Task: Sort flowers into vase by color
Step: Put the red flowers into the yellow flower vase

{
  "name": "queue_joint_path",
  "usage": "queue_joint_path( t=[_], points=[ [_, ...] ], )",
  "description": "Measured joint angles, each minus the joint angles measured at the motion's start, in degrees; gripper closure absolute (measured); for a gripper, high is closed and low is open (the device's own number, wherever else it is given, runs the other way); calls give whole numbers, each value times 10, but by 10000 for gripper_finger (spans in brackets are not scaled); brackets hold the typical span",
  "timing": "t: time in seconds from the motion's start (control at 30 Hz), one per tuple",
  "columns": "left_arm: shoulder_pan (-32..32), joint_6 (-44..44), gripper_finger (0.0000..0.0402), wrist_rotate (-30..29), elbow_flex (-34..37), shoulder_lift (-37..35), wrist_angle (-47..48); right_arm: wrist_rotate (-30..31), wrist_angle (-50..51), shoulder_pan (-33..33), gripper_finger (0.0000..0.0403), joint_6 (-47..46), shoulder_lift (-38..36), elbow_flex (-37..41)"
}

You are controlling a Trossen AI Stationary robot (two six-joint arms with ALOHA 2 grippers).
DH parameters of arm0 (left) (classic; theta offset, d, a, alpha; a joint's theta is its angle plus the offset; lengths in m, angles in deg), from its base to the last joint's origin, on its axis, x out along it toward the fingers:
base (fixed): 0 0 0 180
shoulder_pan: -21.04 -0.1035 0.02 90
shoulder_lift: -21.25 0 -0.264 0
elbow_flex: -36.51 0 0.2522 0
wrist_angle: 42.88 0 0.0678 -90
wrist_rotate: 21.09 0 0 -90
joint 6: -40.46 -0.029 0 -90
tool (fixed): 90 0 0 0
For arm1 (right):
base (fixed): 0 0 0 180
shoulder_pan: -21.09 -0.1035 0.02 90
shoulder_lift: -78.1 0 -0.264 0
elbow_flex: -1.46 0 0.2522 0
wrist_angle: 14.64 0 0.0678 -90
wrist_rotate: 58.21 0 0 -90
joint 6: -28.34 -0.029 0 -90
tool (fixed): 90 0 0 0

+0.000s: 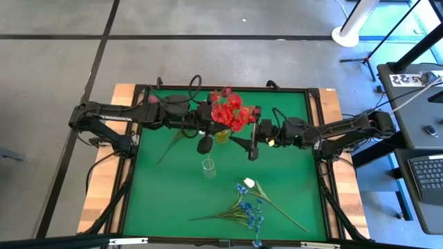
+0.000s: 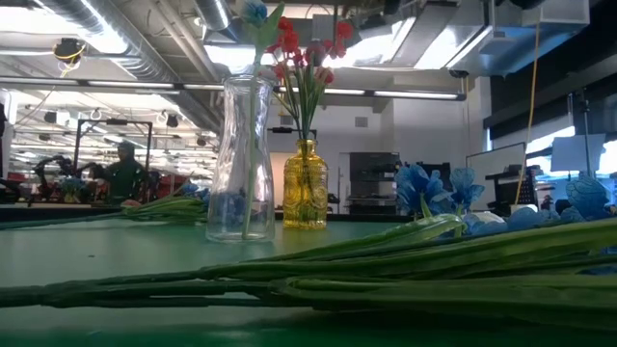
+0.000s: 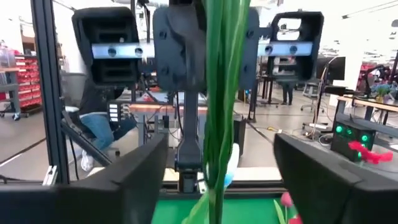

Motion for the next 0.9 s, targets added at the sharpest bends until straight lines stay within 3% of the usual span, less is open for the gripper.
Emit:
queue_joint_path(
  t=[0.53,0.9],
  points=[
    [0,9,394,-11,0,1,46,2,15,0,386,1,-2,0],
    [11,13,333,-68,0,-32,70,61,31,0,394,13,-3,-1]
  ],
)
